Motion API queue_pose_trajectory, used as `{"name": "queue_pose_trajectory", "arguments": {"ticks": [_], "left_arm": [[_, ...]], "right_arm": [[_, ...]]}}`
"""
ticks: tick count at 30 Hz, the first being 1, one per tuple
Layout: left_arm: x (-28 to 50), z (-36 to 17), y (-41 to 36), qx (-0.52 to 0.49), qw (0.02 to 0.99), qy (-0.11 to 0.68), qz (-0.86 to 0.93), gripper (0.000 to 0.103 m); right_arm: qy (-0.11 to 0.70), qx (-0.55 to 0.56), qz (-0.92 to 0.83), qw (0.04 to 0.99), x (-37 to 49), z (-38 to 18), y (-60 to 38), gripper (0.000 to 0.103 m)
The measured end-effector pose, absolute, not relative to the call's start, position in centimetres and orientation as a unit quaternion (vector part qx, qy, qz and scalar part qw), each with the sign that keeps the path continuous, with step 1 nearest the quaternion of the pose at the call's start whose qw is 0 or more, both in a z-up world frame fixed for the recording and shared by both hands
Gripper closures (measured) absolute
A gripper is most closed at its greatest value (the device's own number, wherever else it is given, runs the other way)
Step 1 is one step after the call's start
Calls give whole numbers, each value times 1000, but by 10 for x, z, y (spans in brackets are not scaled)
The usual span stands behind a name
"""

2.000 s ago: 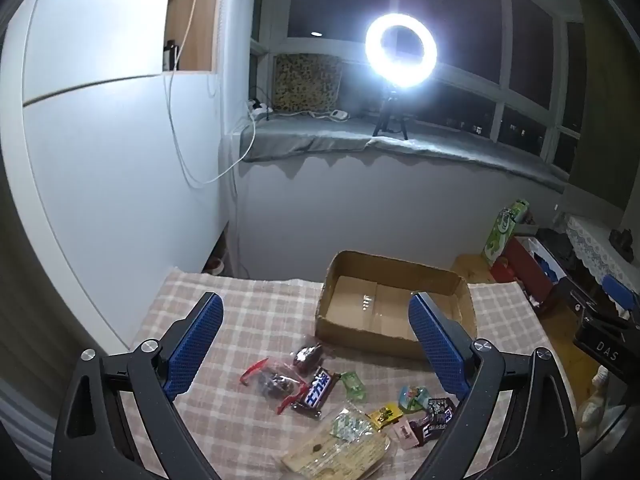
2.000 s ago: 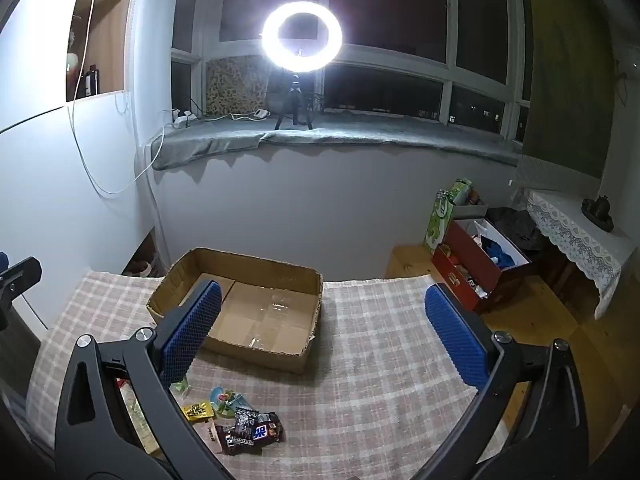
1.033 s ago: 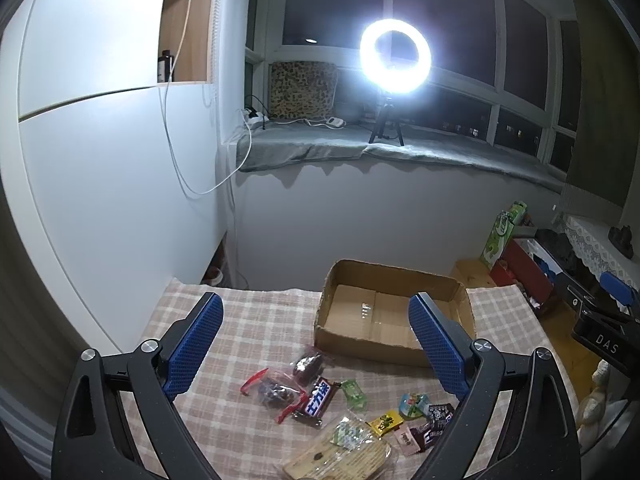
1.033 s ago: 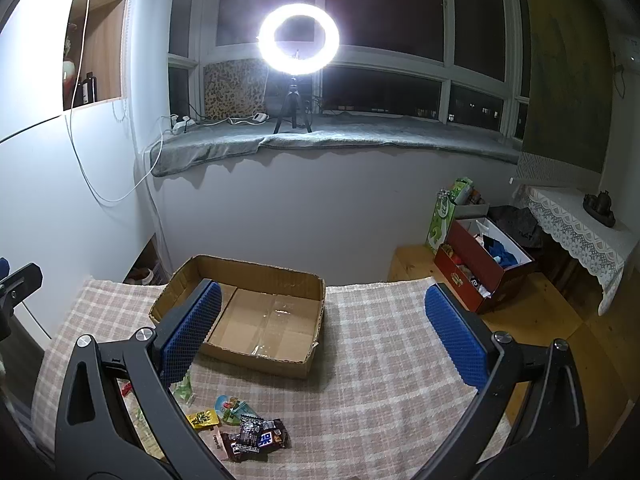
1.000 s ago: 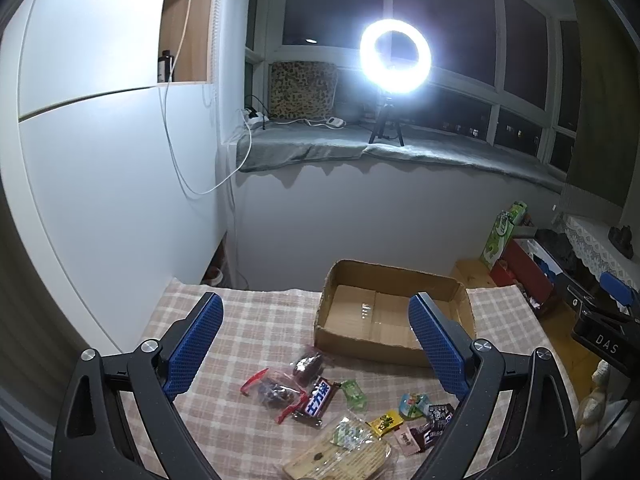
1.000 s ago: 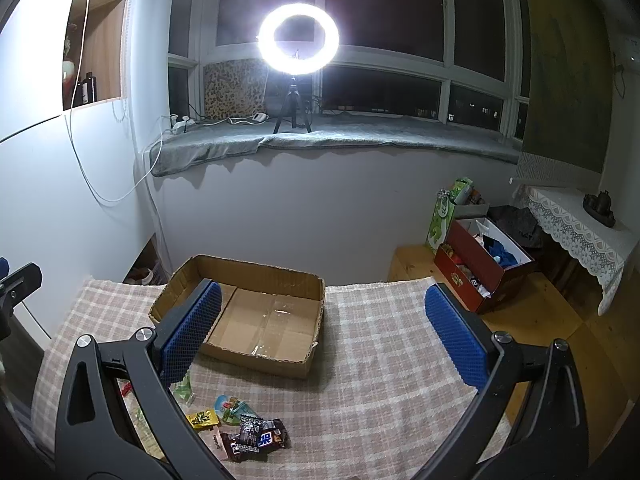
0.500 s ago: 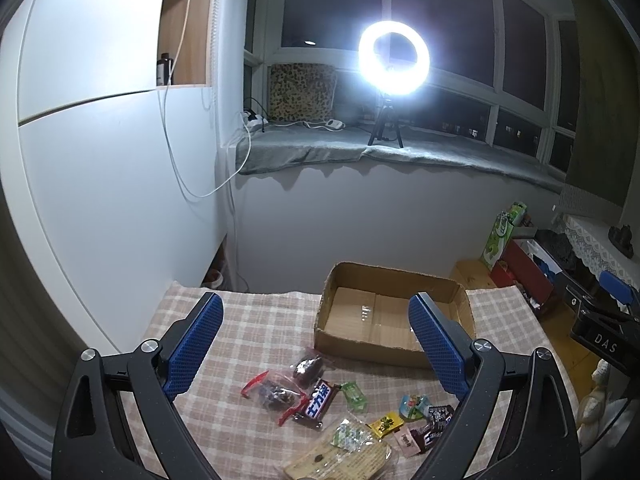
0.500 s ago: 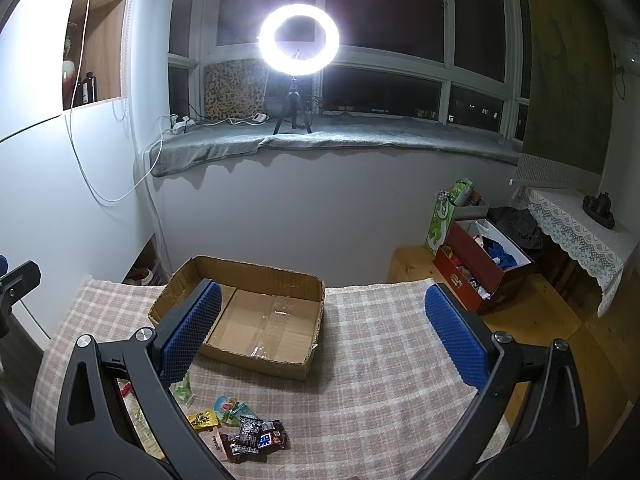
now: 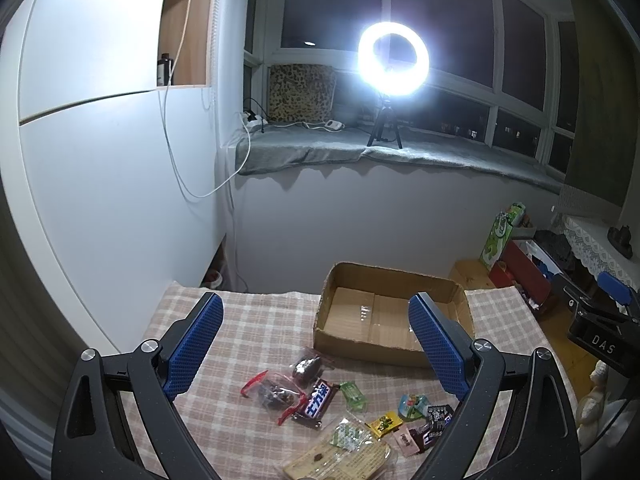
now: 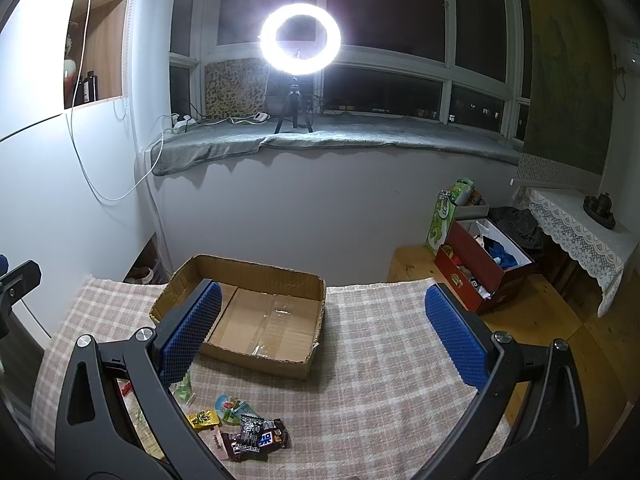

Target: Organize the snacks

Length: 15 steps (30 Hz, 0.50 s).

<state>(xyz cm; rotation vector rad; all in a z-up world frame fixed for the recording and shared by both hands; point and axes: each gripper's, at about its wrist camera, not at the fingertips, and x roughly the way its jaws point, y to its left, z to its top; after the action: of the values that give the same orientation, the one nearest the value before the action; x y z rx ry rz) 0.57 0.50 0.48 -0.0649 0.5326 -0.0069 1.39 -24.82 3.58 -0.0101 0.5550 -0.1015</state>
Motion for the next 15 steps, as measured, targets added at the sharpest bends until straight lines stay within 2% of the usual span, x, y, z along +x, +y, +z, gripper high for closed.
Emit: {"name": "queue_pose_trajectory", "arguments": {"ticks": [15], "left_arm": [[3, 5, 4, -29, 964, 263, -5, 9]], "right_arm": [[275, -5, -49, 960, 14, 35, -248, 0]]}}
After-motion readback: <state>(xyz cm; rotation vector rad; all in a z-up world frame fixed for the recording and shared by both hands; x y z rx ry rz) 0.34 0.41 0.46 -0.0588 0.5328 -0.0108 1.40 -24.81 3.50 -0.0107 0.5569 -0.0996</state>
